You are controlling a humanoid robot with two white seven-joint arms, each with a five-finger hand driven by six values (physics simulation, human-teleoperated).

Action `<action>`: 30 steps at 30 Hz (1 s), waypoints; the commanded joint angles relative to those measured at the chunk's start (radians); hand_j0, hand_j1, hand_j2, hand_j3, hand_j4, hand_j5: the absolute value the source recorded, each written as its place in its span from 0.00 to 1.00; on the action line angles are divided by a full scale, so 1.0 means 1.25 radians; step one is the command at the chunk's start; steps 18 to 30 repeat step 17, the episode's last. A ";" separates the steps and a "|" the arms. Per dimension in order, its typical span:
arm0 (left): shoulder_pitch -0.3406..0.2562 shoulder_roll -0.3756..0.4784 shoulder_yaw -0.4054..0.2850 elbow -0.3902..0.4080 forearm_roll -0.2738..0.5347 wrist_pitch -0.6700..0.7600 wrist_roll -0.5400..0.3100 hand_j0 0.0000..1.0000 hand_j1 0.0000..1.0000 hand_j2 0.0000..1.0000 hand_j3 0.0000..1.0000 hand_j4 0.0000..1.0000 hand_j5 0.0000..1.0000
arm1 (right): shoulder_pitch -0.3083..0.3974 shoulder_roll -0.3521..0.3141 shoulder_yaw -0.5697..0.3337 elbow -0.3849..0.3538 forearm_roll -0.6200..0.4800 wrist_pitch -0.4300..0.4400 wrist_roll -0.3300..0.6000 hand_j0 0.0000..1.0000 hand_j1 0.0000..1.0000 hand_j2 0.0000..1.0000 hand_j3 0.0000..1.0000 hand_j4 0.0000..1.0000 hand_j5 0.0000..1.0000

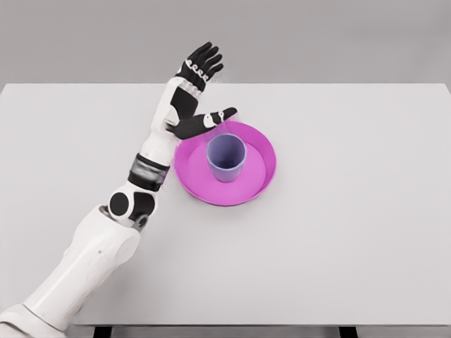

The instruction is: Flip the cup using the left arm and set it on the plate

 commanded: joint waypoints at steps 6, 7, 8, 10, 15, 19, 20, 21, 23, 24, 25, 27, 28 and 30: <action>-0.054 0.239 -0.111 -0.037 0.049 0.000 -0.014 1.00 1.00 1.00 1.00 1.00 1.00 | 0.000 0.000 0.001 0.000 0.000 0.000 0.000 1.00 1.00 1.00 1.00 1.00 1.00; -0.070 0.331 -0.124 -0.037 -0.025 0.000 -0.027 1.00 1.00 1.00 1.00 1.00 1.00 | 0.000 0.000 -0.001 0.000 0.000 0.000 0.000 1.00 1.00 1.00 1.00 1.00 1.00; -0.090 0.419 -0.124 -0.042 -0.104 0.000 -0.028 1.00 1.00 1.00 1.00 1.00 1.00 | 0.000 0.000 -0.001 0.000 0.000 0.000 0.000 1.00 1.00 1.00 1.00 1.00 1.00; -0.082 0.501 -0.125 -0.044 -0.172 0.000 -0.038 1.00 1.00 1.00 1.00 1.00 1.00 | 0.000 0.000 -0.001 0.000 0.000 0.000 0.000 1.00 1.00 1.00 1.00 1.00 1.00; -0.079 0.632 -0.128 -0.021 -0.213 0.000 -0.144 1.00 1.00 1.00 1.00 1.00 1.00 | 0.000 0.000 -0.001 0.000 0.000 0.000 0.000 1.00 1.00 1.00 1.00 1.00 1.00; -0.077 0.645 -0.128 -0.021 -0.212 0.000 -0.147 1.00 1.00 1.00 1.00 1.00 1.00 | 0.000 0.000 -0.001 0.000 0.000 0.000 0.000 1.00 1.00 1.00 1.00 1.00 1.00; -0.077 0.645 -0.128 -0.021 -0.212 0.000 -0.147 1.00 1.00 1.00 1.00 1.00 1.00 | 0.000 0.000 -0.001 0.000 0.000 0.000 0.000 1.00 1.00 1.00 1.00 1.00 1.00; -0.077 0.645 -0.128 -0.021 -0.212 0.000 -0.147 1.00 1.00 1.00 1.00 1.00 1.00 | 0.000 0.000 -0.001 0.000 0.000 0.000 0.000 1.00 1.00 1.00 1.00 1.00 1.00; -0.077 0.645 -0.128 -0.021 -0.212 0.000 -0.147 1.00 1.00 1.00 1.00 1.00 1.00 | 0.000 0.000 -0.001 0.000 0.000 0.000 0.000 1.00 1.00 1.00 1.00 1.00 1.00; -0.077 0.645 -0.128 -0.021 -0.212 0.000 -0.147 1.00 1.00 1.00 1.00 1.00 1.00 | 0.000 0.000 -0.001 0.000 0.000 0.000 0.000 1.00 1.00 1.00 1.00 1.00 1.00; -0.077 0.645 -0.128 -0.021 -0.212 0.000 -0.147 1.00 1.00 1.00 1.00 1.00 1.00 | 0.000 0.000 -0.001 0.000 0.000 0.000 0.000 1.00 1.00 1.00 1.00 1.00 1.00; -0.077 0.645 -0.128 -0.021 -0.212 0.000 -0.147 1.00 1.00 1.00 1.00 1.00 1.00 | 0.000 0.000 -0.001 0.000 0.000 0.000 0.000 1.00 1.00 1.00 1.00 1.00 1.00; -0.077 0.645 -0.128 -0.021 -0.212 0.000 -0.147 1.00 1.00 1.00 1.00 1.00 1.00 | 0.000 0.000 -0.001 0.000 0.000 0.000 0.000 1.00 1.00 1.00 1.00 1.00 1.00; -0.077 0.645 -0.128 -0.021 -0.212 0.000 -0.147 1.00 1.00 1.00 1.00 1.00 1.00 | 0.000 0.000 -0.001 0.000 0.000 0.000 0.000 1.00 1.00 1.00 1.00 1.00 1.00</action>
